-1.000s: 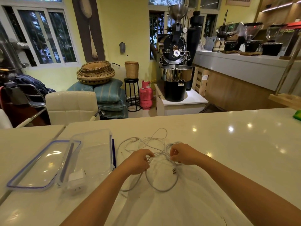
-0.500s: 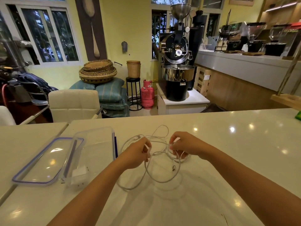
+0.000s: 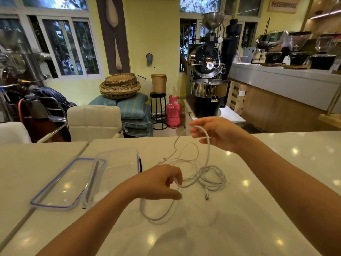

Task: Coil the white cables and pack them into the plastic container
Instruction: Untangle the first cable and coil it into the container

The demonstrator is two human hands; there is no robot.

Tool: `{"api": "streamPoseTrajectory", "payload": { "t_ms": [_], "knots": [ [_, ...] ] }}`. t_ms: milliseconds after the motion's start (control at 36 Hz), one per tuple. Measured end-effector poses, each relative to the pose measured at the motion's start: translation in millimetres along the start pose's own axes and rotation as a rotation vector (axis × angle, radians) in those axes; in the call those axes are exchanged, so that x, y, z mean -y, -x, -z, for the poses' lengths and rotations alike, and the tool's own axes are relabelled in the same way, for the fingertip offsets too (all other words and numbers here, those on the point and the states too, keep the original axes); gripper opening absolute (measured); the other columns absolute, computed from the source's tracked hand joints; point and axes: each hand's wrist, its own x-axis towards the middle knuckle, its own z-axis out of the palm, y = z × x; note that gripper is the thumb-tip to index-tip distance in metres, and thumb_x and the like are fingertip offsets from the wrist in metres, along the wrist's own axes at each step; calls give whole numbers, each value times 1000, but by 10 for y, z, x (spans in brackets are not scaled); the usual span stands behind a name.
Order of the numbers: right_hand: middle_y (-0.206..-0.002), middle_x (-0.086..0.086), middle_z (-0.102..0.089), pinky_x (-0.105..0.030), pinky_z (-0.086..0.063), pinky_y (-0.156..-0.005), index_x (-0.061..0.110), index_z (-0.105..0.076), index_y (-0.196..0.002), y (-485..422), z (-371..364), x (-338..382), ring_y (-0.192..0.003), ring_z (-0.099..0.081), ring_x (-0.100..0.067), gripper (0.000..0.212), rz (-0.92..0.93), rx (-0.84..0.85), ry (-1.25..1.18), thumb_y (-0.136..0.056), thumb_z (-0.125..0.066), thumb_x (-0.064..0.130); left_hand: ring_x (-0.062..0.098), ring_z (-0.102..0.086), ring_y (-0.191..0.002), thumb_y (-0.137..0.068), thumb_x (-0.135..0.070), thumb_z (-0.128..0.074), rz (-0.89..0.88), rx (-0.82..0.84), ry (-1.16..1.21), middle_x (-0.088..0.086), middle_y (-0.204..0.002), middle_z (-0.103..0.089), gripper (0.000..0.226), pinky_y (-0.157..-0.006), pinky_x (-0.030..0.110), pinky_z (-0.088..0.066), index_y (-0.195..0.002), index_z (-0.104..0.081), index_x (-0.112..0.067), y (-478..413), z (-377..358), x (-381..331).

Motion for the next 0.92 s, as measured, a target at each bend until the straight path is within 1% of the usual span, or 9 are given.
{"api": "streamPoseTrajectory", "payload": {
  "t_ms": [83, 222, 306, 417, 556, 639, 722, 833, 917],
  "knots": [
    [-68, 3, -70, -23, -52, -65, 15, -66, -84, -65, -57, 99, -62, -66, -7, 24, 91, 16, 16, -88, -47, 0, 4, -41, -77, -91, -38, -46, -47, -75, -52, -2, -98, -44, 23, -72, 19, -37, -91, -56, -17, 48, 65, -126],
    [-75, 1, -65, -21, -48, -65, 16, -63, -82, -160, -167, 214, -64, -62, -6, 16, 213, -61, 42, -89, -51, 8, 8, -33, -126, -94, -32, -37, -160, -157, 20, -3, -138, -35, 30, -99, 19, -29, -90, -63, -16, 158, 296, -299],
    [-74, -1, -61, -22, -45, -65, 14, -62, -80, -219, -209, 231, -67, -57, -10, 16, 247, -112, 16, -90, -50, 10, -1, -55, -92, -93, -20, -44, -277, -217, 165, -5, -101, -62, 22, -81, 8, -44, -79, -60, -21, 192, 459, -429],
    [-78, -1, -59, -29, -46, -77, 11, -63, -83, -286, -248, 179, -76, -55, -14, 14, 231, -130, -40, -90, -51, 12, -3, -45, -47, -88, -17, -50, -414, -307, 435, -13, -52, -55, 13, -50, 10, -41, -78, -57, -22, 170, 607, -539],
    [-61, -3, -64, -25, -51, -60, 11, -60, -74, -340, -431, 47, -62, -64, -15, 28, 253, -73, -14, -94, -41, 13, 5, -46, -57, -86, -32, -33, -480, -322, 665, -15, -59, -51, 27, -58, 15, -38, -84, -60, -27, 53, 720, -665],
    [-98, -24, -64, -38, -45, -85, 20, -61, -84, -297, -629, 33, -94, -61, -38, 35, 285, -71, -168, -98, -28, 23, 0, -55, -62, -94, -22, -37, -460, -400, 665, -17, -60, -58, 29, -65, 15, -42, -79, -61, -28, -54, 763, -730],
    [-110, -26, -55, -45, -44, -90, 3, -49, -113, -278, -768, 18, -104, -53, -44, 30, 254, -79, -178, -99, -25, 16, 1, -50, -55, -95, -10, -37, -461, -473, 619, -10, -59, -55, 31, -56, 9, -43, -78, -60, -21, -176, 838, -733],
    [-71, -8, -57, -26, -50, -63, 11, -58, -80, -259, -834, -51, -62, -55, -16, 20, 98, 67, -95, -94, -44, 12, -2, -49, -43, -94, -5, -38, -417, -546, 567, -1, -62, -56, 28, -45, 8, -41, -75, -56, -16, -304, 1031, -639],
    [-66, 0, -56, -18, -48, -53, 19, -64, -82, -246, -840, -134, -52, -50, -9, 20, 55, 109, -4, -93, -48, 20, -3, -48, -40, -94, -4, -39, -338, -600, 429, -1, -62, -55, 28, -45, 7, -40, -73, -53, -17, -356, 1176, -495]
  ]
}}
